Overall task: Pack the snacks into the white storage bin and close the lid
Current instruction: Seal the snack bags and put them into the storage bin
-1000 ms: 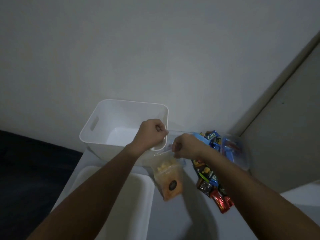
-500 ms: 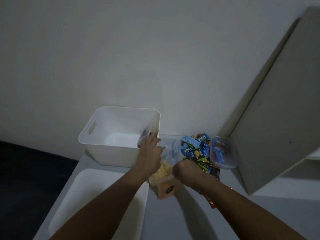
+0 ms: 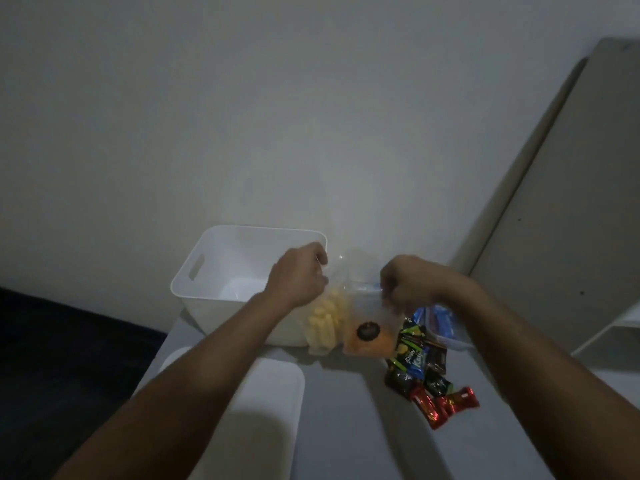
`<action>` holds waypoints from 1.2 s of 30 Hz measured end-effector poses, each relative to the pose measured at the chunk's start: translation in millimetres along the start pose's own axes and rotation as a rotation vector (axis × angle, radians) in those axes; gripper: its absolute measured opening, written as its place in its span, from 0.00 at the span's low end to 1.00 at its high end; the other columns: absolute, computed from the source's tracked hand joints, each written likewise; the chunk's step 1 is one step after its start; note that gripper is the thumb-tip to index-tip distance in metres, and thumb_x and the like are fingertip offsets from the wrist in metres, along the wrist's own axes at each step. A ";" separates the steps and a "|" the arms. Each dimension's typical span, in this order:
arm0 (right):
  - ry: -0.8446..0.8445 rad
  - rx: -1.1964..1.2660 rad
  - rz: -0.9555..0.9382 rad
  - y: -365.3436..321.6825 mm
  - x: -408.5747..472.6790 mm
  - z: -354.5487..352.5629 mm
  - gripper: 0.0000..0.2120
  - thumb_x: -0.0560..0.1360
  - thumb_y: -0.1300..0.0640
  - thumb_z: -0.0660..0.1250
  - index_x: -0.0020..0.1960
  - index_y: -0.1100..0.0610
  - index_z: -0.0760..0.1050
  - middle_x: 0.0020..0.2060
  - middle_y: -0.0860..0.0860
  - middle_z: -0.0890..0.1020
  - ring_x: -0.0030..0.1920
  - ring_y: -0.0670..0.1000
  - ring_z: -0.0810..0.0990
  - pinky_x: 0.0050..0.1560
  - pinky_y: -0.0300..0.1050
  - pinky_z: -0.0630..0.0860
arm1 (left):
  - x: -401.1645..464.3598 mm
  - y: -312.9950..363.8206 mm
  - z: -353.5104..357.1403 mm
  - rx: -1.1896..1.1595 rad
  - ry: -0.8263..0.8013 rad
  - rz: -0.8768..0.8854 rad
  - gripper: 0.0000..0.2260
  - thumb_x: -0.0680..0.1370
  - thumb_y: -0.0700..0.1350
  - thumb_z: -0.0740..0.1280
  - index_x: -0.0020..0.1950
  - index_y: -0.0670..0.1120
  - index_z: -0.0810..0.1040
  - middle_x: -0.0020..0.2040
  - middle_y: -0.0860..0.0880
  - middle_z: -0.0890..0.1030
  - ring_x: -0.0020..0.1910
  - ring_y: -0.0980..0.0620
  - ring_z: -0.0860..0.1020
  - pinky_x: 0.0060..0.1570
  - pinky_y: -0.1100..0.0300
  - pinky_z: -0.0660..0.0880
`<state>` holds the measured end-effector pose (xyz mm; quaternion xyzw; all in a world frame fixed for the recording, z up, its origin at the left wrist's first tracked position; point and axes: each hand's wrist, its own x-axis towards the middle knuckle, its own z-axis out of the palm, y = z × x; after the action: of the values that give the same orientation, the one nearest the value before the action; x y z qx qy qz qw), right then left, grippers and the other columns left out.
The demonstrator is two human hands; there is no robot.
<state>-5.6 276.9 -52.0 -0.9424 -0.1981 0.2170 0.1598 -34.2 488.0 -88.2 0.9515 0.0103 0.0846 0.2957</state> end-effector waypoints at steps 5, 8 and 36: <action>0.138 0.259 -0.011 -32.5 -1.0 -55.8 0.02 0.74 0.68 0.65 0.44 0.65 0.77 0.40 0.61 0.84 0.34 0.55 0.86 0.35 0.49 0.83 | 30.9 10.9 -75.1 -0.287 -0.044 -0.160 0.16 0.68 0.36 0.76 0.53 0.41 0.77 0.40 0.40 0.84 0.33 0.47 0.82 0.33 0.58 0.78; 0.295 0.431 -0.044 -57.9 6.0 -70.8 0.05 0.73 0.67 0.63 0.45 0.70 0.75 0.39 0.62 0.84 0.33 0.60 0.85 0.36 0.56 0.83 | 44.4 10.4 -105.7 -0.318 0.014 -0.214 0.13 0.69 0.36 0.75 0.52 0.39 0.79 0.41 0.37 0.83 0.35 0.46 0.83 0.37 0.55 0.80; 0.201 0.501 0.296 -101.3 129.0 67.7 0.17 0.70 0.53 0.62 0.52 0.65 0.76 0.48 0.60 0.83 0.45 0.61 0.84 0.48 0.51 0.82 | 66.1 -101.5 -4.1 -0.414 0.020 -0.522 0.03 0.69 0.34 0.70 0.41 0.37 0.81 0.37 0.38 0.83 0.35 0.40 0.83 0.36 0.49 0.82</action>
<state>38.3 436.7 -115.2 -0.9090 0.0177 0.1858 0.3728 33.3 578.6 -131.9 0.8355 0.2392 0.0155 0.4945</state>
